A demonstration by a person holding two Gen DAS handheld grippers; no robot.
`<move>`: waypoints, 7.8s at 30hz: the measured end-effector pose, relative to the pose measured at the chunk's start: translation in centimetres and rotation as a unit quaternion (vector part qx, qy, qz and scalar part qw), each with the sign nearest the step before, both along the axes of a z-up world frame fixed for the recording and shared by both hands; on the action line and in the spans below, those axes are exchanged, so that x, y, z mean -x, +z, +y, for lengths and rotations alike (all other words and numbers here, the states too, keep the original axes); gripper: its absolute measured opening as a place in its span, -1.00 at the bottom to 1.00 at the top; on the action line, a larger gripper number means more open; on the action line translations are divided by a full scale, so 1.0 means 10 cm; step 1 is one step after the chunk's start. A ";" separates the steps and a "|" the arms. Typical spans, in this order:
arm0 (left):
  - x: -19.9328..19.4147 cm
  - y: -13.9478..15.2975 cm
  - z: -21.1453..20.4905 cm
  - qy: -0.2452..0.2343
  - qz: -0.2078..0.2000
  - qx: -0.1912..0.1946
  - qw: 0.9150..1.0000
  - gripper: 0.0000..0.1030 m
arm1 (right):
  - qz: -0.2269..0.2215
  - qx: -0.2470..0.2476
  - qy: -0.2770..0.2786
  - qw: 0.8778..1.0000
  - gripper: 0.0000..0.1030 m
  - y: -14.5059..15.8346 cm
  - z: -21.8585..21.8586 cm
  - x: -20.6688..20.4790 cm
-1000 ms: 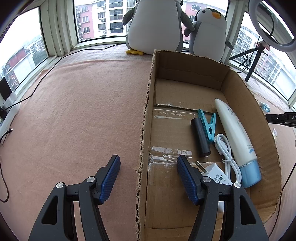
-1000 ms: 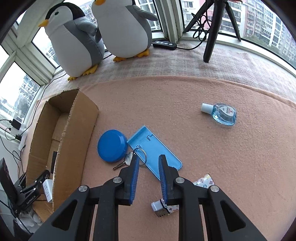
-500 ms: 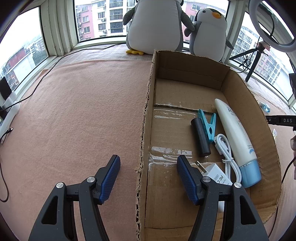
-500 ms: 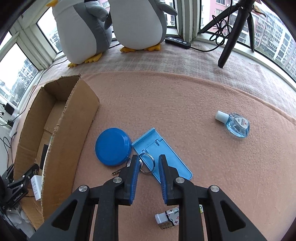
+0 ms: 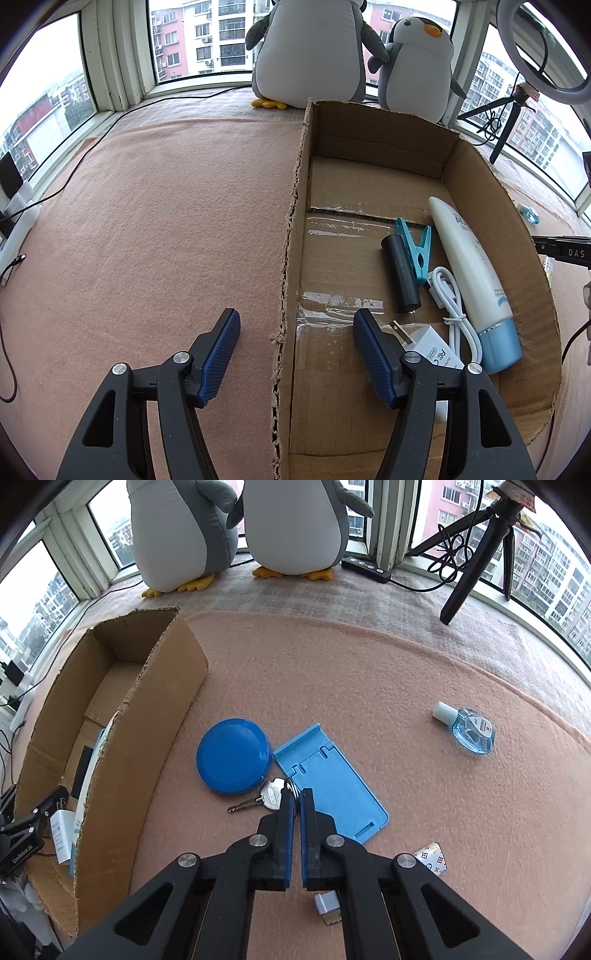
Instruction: Organize rigid objects
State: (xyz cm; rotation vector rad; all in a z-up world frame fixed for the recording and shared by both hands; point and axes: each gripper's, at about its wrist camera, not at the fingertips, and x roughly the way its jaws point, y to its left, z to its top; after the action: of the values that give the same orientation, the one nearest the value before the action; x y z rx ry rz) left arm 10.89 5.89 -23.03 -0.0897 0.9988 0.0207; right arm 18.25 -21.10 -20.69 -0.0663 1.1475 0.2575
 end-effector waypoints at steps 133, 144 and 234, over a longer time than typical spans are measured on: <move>0.01 0.00 0.00 -0.003 0.000 -0.004 1.000 0.35 | 0.007 0.051 0.065 0.997 -0.02 -0.18 -0.10 -0.18; 0.01 0.00 -0.01 -0.003 0.000 -0.005 1.000 0.35 | 0.009 0.033 0.033 0.999 -0.29 -0.17 -0.17 -0.17; -0.01 0.00 -0.01 -0.003 -0.001 -0.004 1.000 0.35 | -0.078 -0.163 0.050 0.982 0.18 0.76 0.99 0.05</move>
State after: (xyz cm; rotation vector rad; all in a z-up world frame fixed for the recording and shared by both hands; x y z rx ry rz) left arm 10.94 5.78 -23.08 -0.0793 0.9974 0.0188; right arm 17.78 -11.17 -13.13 0.1432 0.9362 0.5172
